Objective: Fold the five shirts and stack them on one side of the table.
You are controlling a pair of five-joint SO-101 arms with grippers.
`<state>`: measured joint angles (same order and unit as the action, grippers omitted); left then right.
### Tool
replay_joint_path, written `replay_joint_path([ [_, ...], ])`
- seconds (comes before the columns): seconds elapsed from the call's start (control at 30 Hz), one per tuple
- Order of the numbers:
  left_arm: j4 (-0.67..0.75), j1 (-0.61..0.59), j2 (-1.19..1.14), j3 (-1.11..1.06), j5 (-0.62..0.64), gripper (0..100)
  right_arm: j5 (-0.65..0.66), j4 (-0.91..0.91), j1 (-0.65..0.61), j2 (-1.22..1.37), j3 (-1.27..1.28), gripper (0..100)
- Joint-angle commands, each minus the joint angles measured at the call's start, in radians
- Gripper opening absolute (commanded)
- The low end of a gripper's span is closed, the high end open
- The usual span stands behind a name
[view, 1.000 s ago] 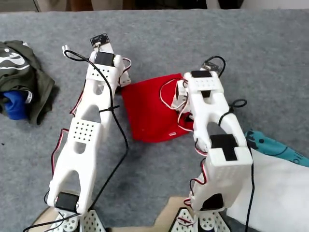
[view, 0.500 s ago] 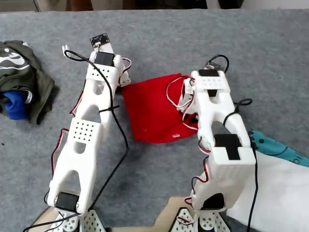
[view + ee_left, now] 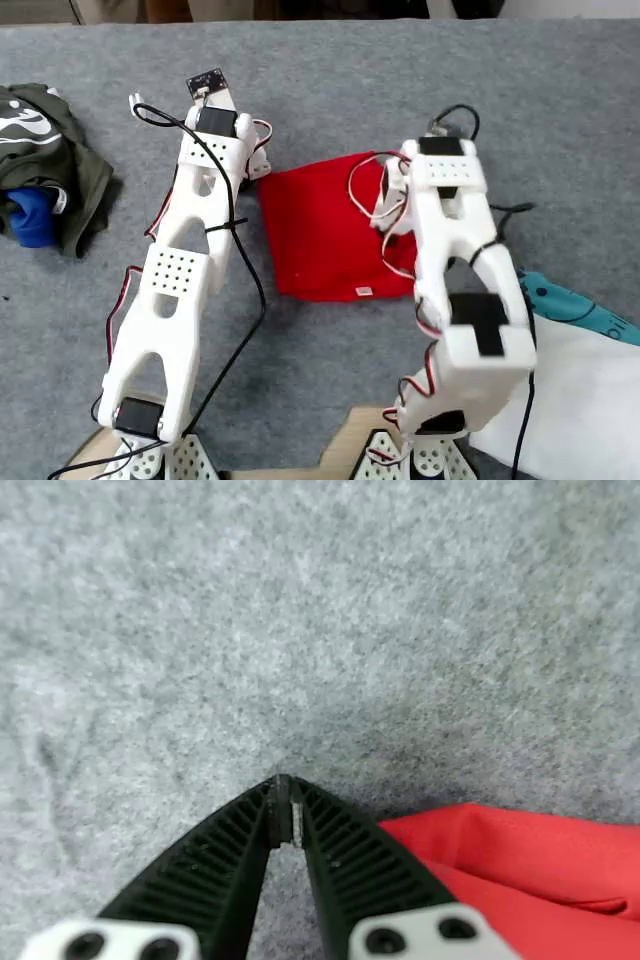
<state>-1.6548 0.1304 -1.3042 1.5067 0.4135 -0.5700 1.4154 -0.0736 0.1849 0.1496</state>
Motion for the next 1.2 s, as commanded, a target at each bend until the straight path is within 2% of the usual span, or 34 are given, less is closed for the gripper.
replay_joint_path([
  [0.0, 0.003, -0.012, 0.013, 0.000, 0.006, 2, 0.009, 0.055, 0.024, -0.133, -0.033, 35.9],
  [0.13, 0.003, -0.012, 0.013, 0.000, 0.006, 2, 0.028, 0.086, 0.021, -0.168, 0.028, 38.0],
  [0.33, -0.008, -0.012, 0.013, 0.000, 0.006, 2, -0.054, -0.249, 0.010, -0.154, 0.242, 40.7],
  [0.53, -0.006, -0.012, 0.013, 0.002, 0.006, 2, -0.157, -0.482, -0.033, -0.013, 0.268, 40.8],
  [0.73, -0.006, -0.012, 0.013, 0.002, 0.006, 2, -0.285, -0.509, -0.065, 0.162, 0.140, 40.8],
  [0.97, -0.006, -0.012, 0.013, 0.002, 0.006, 2, -0.359, -0.509, -0.081, 0.193, 0.051, 40.2],
  [1.07, -0.008, -0.012, 0.013, 0.002, 0.006, 2, -0.384, -0.514, -0.088, 0.193, 0.047, 33.0],
  [1.17, -0.008, -0.012, 0.013, 0.002, 0.006, 2, -0.373, -0.514, -0.088, 0.194, 0.047, 17.1],
])
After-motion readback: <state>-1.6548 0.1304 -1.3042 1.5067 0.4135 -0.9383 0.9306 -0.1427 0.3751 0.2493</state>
